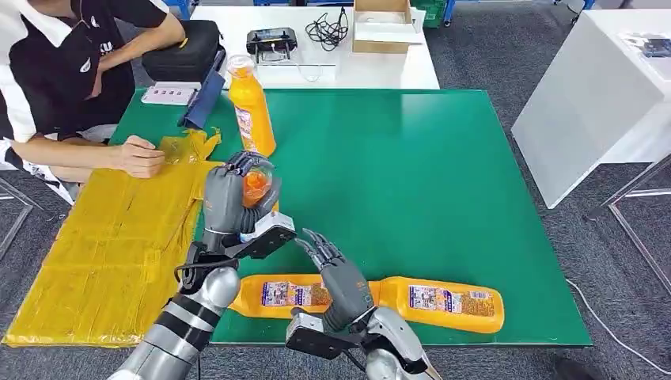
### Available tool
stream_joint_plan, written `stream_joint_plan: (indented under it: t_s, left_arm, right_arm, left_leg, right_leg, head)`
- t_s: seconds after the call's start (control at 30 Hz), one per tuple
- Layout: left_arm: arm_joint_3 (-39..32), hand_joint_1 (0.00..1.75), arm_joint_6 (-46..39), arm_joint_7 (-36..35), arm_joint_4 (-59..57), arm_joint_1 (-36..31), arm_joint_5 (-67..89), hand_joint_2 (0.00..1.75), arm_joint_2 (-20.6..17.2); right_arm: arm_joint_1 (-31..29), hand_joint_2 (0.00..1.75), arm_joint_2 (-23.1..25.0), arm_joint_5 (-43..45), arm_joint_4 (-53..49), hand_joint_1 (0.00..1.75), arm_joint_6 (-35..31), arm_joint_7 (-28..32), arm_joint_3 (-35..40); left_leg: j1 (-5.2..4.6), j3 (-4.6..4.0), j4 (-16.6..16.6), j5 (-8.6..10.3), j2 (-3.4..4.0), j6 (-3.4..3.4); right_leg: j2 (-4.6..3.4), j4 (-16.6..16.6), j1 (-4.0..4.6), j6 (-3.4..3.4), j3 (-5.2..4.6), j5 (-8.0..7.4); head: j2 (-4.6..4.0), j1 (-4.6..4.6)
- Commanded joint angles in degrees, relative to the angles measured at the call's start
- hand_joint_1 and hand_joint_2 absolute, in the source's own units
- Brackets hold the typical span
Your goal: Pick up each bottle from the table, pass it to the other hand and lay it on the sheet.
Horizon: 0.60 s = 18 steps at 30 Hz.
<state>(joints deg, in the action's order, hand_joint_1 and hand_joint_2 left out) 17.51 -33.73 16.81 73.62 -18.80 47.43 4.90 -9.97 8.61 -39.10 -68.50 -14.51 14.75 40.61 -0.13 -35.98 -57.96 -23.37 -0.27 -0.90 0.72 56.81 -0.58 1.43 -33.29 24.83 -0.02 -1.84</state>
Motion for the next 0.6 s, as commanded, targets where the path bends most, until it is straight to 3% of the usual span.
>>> stream_joint_plan:
  t_s: [0.03, 0.27, 0.5, 0.6]
  left_arm:
    - [0.6, 1.75, 0.9, 0.0, -5.6, -0.2, -0.4, 1.75, -0.4]
    - [1.3, 1.75, -0.5, -0.6, -6.6, -1.2, 3.6, 1.75, -0.9]
    - [5.9, 1.75, -6.3, -12.5, -13.9, -5.1, 34.2, 1.75, -3.1]
    - [6.8, 1.75, -6.3, -14.8, -16.4, -6.2, 38.8, 1.75, -3.4]
  right_arm:
    - [-0.5, 1.75, -1.8, -0.2, 0.3, 0.00, 0.1, -0.2, -0.2]
    - [-0.9, 1.75, -1.8, -0.4, 0.4, 0.00, 0.3, -0.1, -0.2]
    - [-2.0, 1.75, -1.7, -0.3, 0.1, 0.00, 0.8, 0.2, 0.5]
    - [-2.2, 1.75, -1.6, -0.3, 0.0, 0.00, 1.1, 0.2, 0.8]
  left_leg:
    - [-0.01, 0.22, 0.1, 0.00, 0.01, 0.04]
    - [-0.01, 0.22, 0.1, 0.00, 0.00, 0.04]
    - [0.01, 0.29, 0.1, 0.01, 0.02, 0.08]
    - [0.01, 0.27, 0.1, 0.01, -0.02, 0.07]
  right_leg:
    - [-0.04, -0.1, -0.01, -0.02, 0.22, -0.01]
    - [-0.02, -0.1, -0.01, -0.02, 0.23, 0.00]
    - [-0.03, -0.1, 0.01, -0.05, 0.29, 0.00]
    - [-0.01, -0.1, 0.00, -0.04, 0.28, 0.00]
  head:
    - [0.00, 0.00]
    - [0.00, 0.00]
    - [0.00, 0.00]
    - [0.00, 0.00]
